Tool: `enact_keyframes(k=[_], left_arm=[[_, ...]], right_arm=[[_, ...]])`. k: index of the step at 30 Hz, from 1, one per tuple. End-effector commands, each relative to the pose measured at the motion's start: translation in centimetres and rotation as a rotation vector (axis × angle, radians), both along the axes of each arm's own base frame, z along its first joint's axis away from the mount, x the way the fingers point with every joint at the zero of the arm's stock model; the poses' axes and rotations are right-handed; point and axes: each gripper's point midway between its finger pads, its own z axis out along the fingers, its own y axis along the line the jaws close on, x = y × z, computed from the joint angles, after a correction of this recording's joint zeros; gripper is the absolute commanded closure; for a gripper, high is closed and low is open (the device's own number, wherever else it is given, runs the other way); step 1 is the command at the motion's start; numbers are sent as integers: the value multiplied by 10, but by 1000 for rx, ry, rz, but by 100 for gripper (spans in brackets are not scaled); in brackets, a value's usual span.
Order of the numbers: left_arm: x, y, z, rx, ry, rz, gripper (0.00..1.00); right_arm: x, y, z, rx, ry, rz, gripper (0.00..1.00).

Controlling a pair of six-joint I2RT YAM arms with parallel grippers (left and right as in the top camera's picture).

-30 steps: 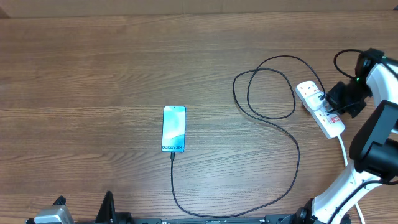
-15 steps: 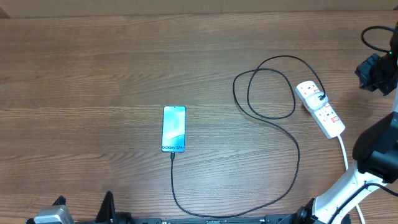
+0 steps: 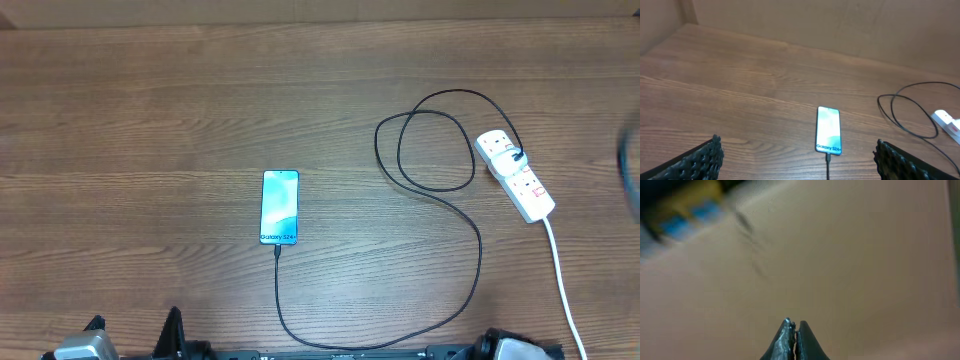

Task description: Plug charger to phone and switch on socket

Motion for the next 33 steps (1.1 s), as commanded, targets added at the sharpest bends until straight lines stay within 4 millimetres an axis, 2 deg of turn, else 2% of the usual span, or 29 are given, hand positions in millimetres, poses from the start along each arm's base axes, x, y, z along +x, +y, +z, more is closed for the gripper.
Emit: enact_keyframes(k=[1, 4, 8, 13, 19, 26, 28, 33], left_arm=[[-4, 4, 2, -12, -21, 53, 0], [-4, 4, 2, -12, -22, 66, 0], [-4, 4, 2, -12, -22, 66, 0], [-4, 4, 2, -12, -22, 66, 0], [-4, 4, 2, -12, -22, 66, 1], [-4, 4, 2, -12, -21, 66, 0], [-4, 4, 2, -12, -21, 66, 0], [-4, 4, 2, -12, -21, 66, 0]], right_arm=[[-25, 21, 24, -33, -88, 59, 96], [-41, 25, 30, -38, -105, 59, 96], [-54, 29, 24, -61, -83, 60, 95], [-82, 47, 18, -102, -66, 96, 95], [-128, 63, -2, -111, -89, 129, 96], [-174, 84, -42, -129, -137, 203, 95], [-190, 90, -43, -136, -165, 221, 95], [-236, 107, -32, -153, -273, 319, 93]])
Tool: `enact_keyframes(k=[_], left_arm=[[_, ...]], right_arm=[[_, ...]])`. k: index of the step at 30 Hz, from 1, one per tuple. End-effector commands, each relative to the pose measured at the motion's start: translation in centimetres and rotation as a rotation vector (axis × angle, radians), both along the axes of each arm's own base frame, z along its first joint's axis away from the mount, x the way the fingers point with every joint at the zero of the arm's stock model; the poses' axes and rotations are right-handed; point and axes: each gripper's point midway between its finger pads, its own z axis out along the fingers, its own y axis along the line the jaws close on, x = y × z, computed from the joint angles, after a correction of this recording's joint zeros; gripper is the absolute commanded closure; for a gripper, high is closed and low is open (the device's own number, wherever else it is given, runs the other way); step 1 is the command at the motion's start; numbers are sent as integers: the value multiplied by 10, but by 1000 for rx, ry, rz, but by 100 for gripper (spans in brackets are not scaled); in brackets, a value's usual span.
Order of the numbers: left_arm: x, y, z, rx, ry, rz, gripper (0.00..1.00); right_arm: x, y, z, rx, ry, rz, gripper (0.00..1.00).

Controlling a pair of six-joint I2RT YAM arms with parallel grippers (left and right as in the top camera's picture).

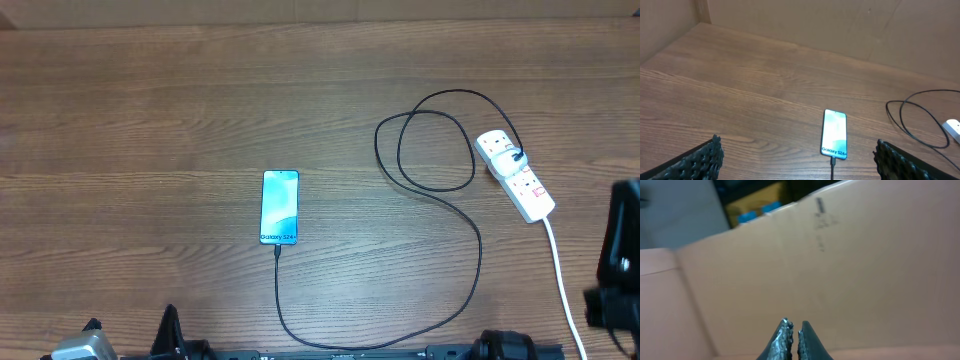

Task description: Plug charger to phone and switch on socket

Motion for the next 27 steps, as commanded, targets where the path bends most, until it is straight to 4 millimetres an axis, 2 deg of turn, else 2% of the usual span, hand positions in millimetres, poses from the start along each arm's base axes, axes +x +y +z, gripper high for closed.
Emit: enact_keyframes(k=[1, 3, 4, 11, 18, 21, 27], left_arm=[[-3, 1, 2, -11, -20, 13, 0], [-4, 1, 1, -11, -18, 13, 0], [-4, 1, 1, -11, -18, 13, 0], [-4, 1, 1, -11, -18, 12, 0], [-4, 1, 1, -11, -17, 13, 0], [-4, 1, 1, -11, -17, 12, 0], [-4, 1, 1, -11, -17, 12, 0]], right_arm=[[-42, 13, 10, -33, -104, 78, 92], [-67, 15, 12, -65, -160, 89, 92], [-89, 16, 11, -76, -205, 90, 92], [-190, 14, 4, -83, -403, 116, 92], [-274, -2, 3, -104, -611, 30, 92], [-299, -10, -8, -87, -665, -13, 90], [-314, -17, -7, -64, -696, -62, 86]])
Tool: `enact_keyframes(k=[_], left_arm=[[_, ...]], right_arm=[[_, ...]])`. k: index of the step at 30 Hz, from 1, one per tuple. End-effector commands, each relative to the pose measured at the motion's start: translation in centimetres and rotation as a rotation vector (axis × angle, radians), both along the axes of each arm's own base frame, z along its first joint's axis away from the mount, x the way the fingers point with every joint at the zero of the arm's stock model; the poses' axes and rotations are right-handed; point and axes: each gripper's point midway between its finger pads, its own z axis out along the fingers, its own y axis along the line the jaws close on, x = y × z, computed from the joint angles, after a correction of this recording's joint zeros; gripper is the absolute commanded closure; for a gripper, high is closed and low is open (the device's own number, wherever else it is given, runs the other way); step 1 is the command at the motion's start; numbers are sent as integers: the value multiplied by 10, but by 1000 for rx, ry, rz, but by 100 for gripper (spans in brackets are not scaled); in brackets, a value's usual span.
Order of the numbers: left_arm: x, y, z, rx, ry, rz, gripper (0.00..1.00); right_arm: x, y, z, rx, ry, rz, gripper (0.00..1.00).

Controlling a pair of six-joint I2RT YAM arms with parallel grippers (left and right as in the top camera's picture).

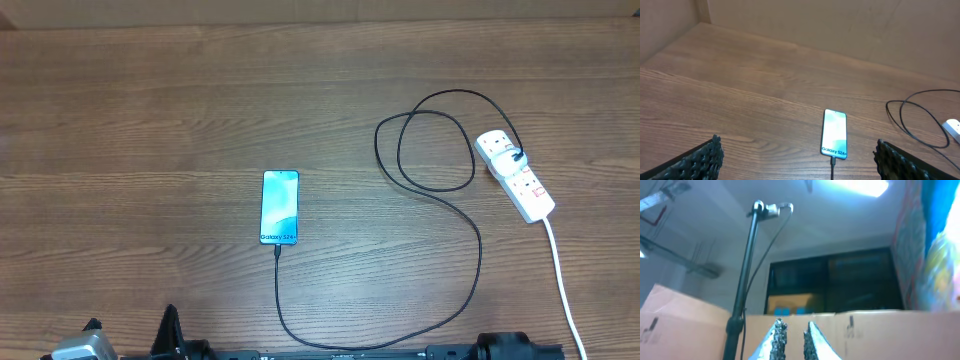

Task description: Plug charger to phone and switch on socket

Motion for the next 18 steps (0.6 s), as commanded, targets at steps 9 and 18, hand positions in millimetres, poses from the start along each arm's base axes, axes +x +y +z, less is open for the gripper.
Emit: enact_keyframes(k=[9, 18], left_arm=[[-4, 1, 1, -11, -19, 12, 0], [-4, 1, 1, -11, -19, 12, 0]], right_arm=[[11, 0, 5, 26, -2, -65, 25], [20, -1, 45, 31, -177, -55, 0]])
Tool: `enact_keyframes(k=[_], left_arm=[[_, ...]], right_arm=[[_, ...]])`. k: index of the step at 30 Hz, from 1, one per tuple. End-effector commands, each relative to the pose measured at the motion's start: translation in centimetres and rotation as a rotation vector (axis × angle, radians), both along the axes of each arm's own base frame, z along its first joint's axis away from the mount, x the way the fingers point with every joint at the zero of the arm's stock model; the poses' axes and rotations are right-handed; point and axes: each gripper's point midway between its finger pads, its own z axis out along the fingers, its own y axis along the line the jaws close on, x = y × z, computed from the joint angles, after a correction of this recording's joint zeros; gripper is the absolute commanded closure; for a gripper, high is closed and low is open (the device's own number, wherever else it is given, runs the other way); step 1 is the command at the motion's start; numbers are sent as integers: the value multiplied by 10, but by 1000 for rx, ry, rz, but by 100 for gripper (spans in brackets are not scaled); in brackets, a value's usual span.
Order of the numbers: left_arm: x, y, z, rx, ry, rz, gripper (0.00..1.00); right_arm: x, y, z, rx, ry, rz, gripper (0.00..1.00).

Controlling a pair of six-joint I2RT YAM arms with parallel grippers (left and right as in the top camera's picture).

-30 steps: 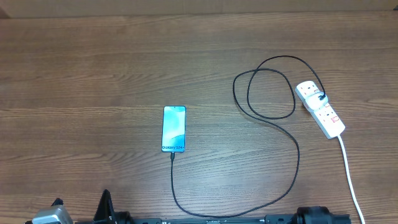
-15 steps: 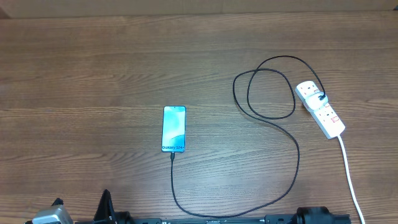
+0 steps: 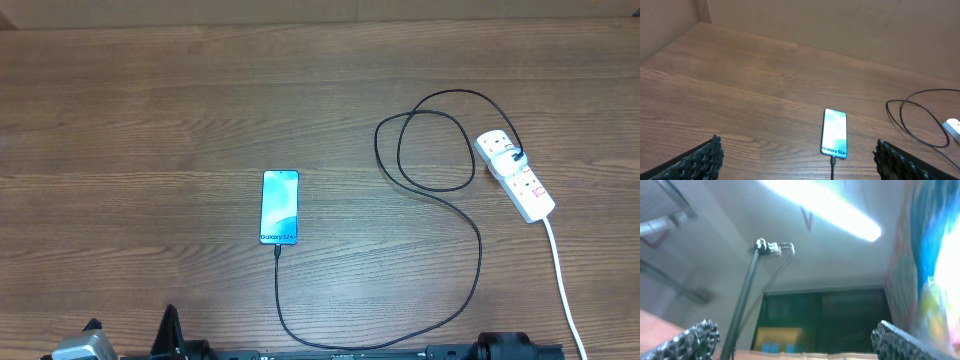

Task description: Plug charger to phone and switch on socket

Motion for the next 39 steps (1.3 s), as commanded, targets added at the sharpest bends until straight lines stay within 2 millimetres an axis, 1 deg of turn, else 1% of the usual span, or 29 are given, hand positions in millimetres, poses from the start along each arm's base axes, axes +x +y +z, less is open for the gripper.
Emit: enact_keyframes(k=[1, 3, 6, 8, 11, 13, 14, 18, 20, 21, 22, 23, 25, 26, 29, 31, 33, 35, 38, 39], left_arm=[[-3, 1, 2, -11, -21, 12, 1], [-3, 1, 2, -11, -21, 12, 0], [-3, 1, 2, -11, -21, 12, 0], [-3, 1, 2, -11, -21, 12, 0], [-3, 1, 2, -11, -21, 12, 0], [-3, 1, 2, -11, -21, 12, 0], [-3, 1, 2, -11, -21, 12, 0], [-3, 1, 2, -11, -21, 12, 0], [-3, 1, 2, -11, -21, 12, 0], [-3, 1, 2, -11, -21, 12, 0], [-3, 1, 2, -11, -21, 12, 0], [-3, 1, 2, -11, -21, 12, 0], [-3, 1, 2, -11, -21, 12, 0], [-3, 1, 2, -11, -21, 12, 0], [-3, 1, 2, -11, -21, 12, 1], [-3, 1, 2, -11, -21, 12, 0], [-3, 1, 2, -11, -21, 12, 0], [-3, 1, 2, -11, -21, 12, 1], [-3, 1, 2, -11, -21, 12, 0], [-3, 1, 2, -11, -21, 12, 0]], right_arm=[[40, -2, 8, 8, 37, -2, 0], [67, -3, 10, 17, 34, -11, 0], [110, -12, 8, 69, 48, -46, 0], [146, -23, 0, 123, 69, -76, 0], [195, -37, -20, 188, 113, -116, 0], [229, -40, -39, 202, 174, -132, 0], [252, -41, -55, 201, 226, -138, 0], [325, -41, -121, 188, 420, -158, 0], [350, -41, -150, 184, 490, -165, 0], [364, -41, -169, 181, 532, -169, 0], [372, -42, -180, 179, 557, -172, 0], [383, -42, -198, 177, 594, -175, 0], [398, -44, -226, 182, 659, -191, 0], [408, -46, -245, 186, 702, -202, 0], [425, -49, -288, 193, 793, -223, 0], [433, -49, -312, 190, 845, -228, 0], [438, -53, -332, 201, 884, -250, 0], [442, -63, -354, 231, 927, -302, 0], [443, -75, -375, 291, 990, -359, 0], [442, -78, -379, 313, 1002, -363, 0]])
